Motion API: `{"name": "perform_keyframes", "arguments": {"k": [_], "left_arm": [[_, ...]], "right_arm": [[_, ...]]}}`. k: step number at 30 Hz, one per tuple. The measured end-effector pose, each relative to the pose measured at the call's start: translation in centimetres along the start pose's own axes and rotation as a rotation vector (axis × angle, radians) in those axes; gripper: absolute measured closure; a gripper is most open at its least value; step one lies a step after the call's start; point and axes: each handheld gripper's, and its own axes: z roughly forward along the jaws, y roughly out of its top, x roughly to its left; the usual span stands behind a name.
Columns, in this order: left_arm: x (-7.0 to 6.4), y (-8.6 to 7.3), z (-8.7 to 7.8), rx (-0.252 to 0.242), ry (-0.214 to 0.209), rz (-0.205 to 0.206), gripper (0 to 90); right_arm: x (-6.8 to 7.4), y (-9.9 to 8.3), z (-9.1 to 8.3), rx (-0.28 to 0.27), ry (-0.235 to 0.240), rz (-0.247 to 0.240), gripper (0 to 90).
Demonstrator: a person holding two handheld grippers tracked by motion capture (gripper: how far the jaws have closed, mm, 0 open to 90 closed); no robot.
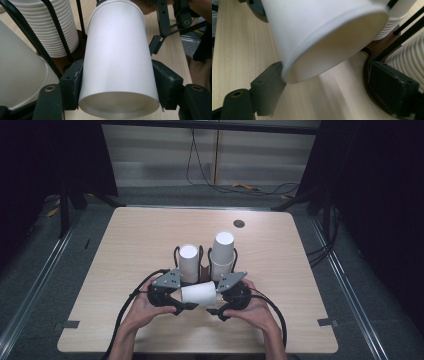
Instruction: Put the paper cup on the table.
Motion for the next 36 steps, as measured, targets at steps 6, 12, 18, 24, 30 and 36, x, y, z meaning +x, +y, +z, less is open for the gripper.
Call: {"name": "perform_keyframes", "arguments": {"k": [6, 12, 18, 24, 30, 36], "left_arm": [[0.1, -0.5, -0.3, -0.052, 0.008, -0.002, 33.9], [0.0, -1.3, -0.4, -0.142, 0.027, -0.022, 33.6], [-0.2, -1.8, -0.2, -0.182, 0.025, -0.025, 33.5], [-0.3, -2.2, 0.0, -0.201, 0.028, -0.038, 33.3], [-0.5, -2.6, 0.2, -0.228, 0.046, -0.05, 33.1], [-0.7, -3.2, 0.5, -0.255, 0.046, -0.06, 33.1]], "right_arm": [[0.0, -1.2, 0.0, -0.041, -0.01, 0.046, 15.2], [0.3, -2.0, -0.4, -0.092, -0.025, 0.077, 15.2], [0.5, -2.8, -0.5, -0.174, -0.022, 0.119, 14.8], [0.9, -3.3, -0.7, -0.23, -0.031, 0.14, 14.5], [1.3, -3.6, -0.7, -0.268, -0.036, 0.157, 13.5], [1.5, -4.0, -1.0, -0.315, -0.038, 0.158, 13.5]]}}
